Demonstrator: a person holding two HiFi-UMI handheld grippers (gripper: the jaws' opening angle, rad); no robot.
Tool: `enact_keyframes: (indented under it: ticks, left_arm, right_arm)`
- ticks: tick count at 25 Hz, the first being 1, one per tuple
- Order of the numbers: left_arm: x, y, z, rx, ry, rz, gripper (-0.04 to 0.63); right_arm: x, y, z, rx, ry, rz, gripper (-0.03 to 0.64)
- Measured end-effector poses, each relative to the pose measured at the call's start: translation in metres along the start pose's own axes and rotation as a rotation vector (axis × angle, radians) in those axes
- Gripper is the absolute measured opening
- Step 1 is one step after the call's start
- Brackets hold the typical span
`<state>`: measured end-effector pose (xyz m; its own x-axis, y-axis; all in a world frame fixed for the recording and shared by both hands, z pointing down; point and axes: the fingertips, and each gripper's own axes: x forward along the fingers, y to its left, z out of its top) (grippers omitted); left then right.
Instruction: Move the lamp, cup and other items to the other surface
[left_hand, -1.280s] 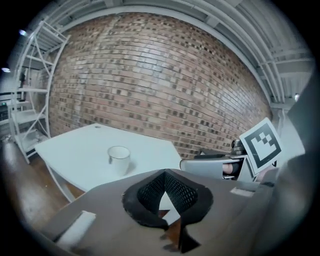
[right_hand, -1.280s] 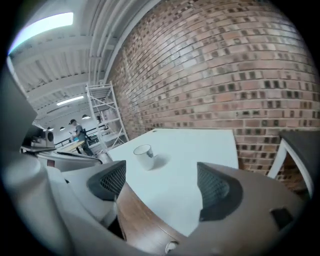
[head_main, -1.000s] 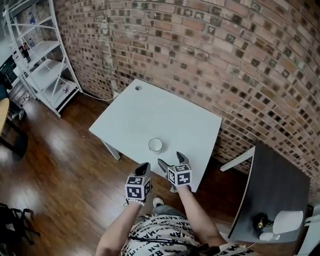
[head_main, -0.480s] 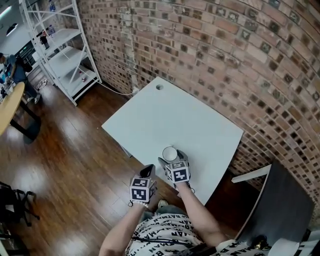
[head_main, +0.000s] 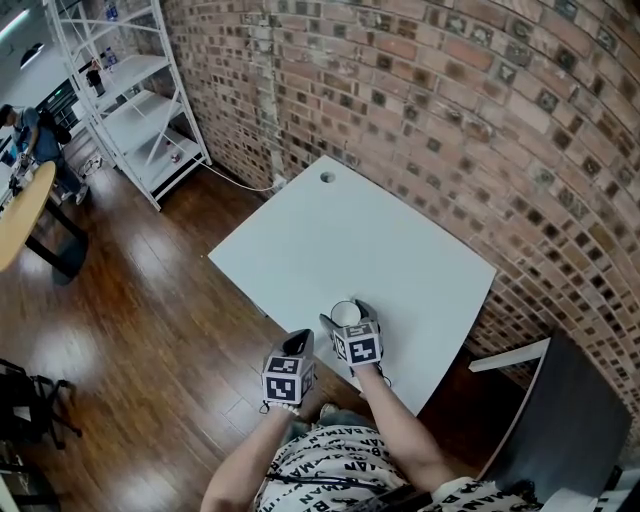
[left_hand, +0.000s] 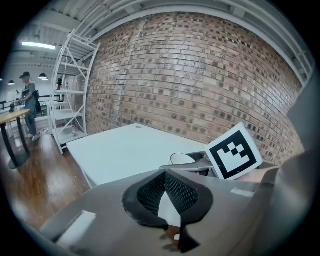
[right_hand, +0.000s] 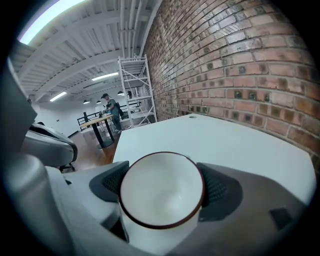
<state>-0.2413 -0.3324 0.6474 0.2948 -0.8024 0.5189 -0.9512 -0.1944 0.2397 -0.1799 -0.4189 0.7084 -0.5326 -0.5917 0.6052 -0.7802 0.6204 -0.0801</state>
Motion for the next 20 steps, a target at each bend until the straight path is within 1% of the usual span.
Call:
enact_keyframes:
  ticks: [4, 5, 6, 7, 8, 13, 17, 20]
  left_arm:
    - [0.002, 0.002, 0.003, -0.002, -0.011, -0.002, 0.000]
    - [0.002, 0.002, 0.003, -0.003, -0.011, -0.006, 0.000]
    - [0.002, 0.002, 0.003, -0.004, -0.010, -0.010, 0.000]
    - [0.001, 0.001, 0.002, -0.004, -0.008, -0.012, 0.000]
    - [0.000, 0.002, 0.001, -0.004, -0.007, -0.011, 0.000]
    - [-0.009, 0.006, 0.003, -0.004, -0.017, -0.010, 0.000]
    - [-0.019, 0.002, 0.005, 0.014, -0.011, -0.041, 0.000]
    - [-0.021, -0.015, 0.009, 0.043, -0.006, -0.093, 0.000]
  right_arm:
    - [0.004, -0.002, 0.000, -0.010, 0.002, -0.004, 0.427]
    - [0.006, -0.002, -0.001, -0.008, 0.006, -0.006, 0.450]
    - [0.007, -0.002, -0.002, -0.006, 0.010, -0.006, 0.451]
    - [0.008, -0.003, -0.003, -0.005, 0.011, -0.007, 0.449]
    - [0.009, -0.003, -0.003, -0.007, 0.010, -0.007, 0.431]
    - [0.004, -0.004, 0.004, -0.008, -0.003, -0.022, 0.426]
    - [-0.018, -0.004, 0.009, -0.001, -0.023, -0.063, 0.425]
    - [-0.046, -0.010, 0.012, 0.026, -0.043, -0.108, 0.425]
